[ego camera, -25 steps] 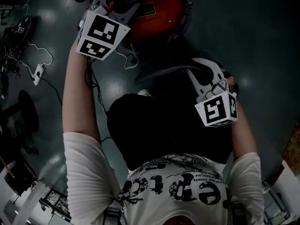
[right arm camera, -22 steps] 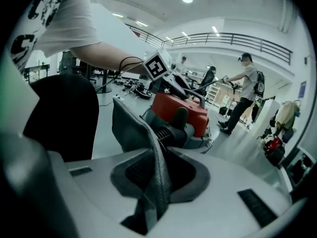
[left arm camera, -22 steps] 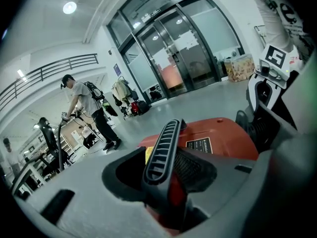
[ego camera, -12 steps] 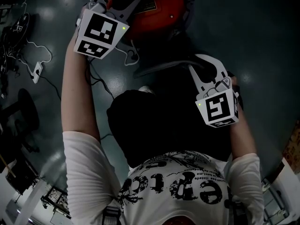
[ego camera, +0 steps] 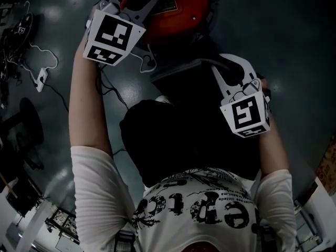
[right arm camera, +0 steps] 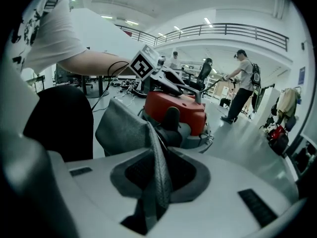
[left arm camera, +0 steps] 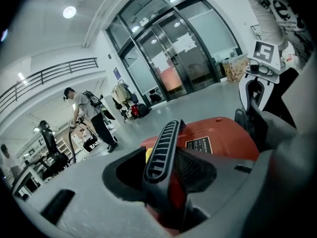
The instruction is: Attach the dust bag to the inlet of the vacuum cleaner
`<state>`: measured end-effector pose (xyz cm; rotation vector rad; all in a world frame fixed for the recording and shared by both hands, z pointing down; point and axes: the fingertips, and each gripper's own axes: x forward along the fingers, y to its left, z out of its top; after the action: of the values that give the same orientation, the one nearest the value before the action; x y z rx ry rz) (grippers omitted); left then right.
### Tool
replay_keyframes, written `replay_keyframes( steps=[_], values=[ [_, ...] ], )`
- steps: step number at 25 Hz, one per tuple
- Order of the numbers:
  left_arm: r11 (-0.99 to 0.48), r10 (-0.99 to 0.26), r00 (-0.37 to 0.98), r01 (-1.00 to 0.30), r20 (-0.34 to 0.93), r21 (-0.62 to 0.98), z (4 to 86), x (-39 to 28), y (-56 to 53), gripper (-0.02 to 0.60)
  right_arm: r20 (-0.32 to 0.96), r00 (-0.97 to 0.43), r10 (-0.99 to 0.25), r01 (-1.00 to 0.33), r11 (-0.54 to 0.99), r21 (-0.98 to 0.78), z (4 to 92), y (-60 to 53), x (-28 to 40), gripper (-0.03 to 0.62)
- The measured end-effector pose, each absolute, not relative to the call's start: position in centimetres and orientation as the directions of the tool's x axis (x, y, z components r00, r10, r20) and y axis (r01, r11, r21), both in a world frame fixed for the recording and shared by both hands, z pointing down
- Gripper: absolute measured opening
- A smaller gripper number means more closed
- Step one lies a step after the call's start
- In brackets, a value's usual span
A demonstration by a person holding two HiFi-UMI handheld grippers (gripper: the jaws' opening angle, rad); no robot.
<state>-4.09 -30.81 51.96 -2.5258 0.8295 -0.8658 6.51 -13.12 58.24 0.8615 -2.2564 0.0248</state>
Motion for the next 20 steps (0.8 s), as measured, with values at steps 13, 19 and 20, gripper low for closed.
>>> replay_keyframes(
  steps=[13, 19, 20],
  values=[
    [-0.762, -0.628, 0.661, -0.414, 0.412, -0.497, 51.9, -3.7, -30.5, 0.187, 0.593, -0.616, -0.517, -0.526, 0.831, 0.178, 58.1, -12.9, 6.7, 0.066],
    [-0.728, -0.642, 0.694, -0.418, 0.327, -0.543, 46.6, -4.5, -26.3, 0.187, 0.352, -0.739, -0.575, -0.591, 0.803, 0.071, 50.9, -12.4, 7.4, 0.066],
    [-0.711, -0.660, 0.699, -0.462, 0.277, -0.530, 45.3, -4.8, -25.1, 0.187, 0.282, -0.743, -0.607, -0.633, 0.774, -0.002, 48.9, -12.7, 8.1, 0.066]
  ],
)
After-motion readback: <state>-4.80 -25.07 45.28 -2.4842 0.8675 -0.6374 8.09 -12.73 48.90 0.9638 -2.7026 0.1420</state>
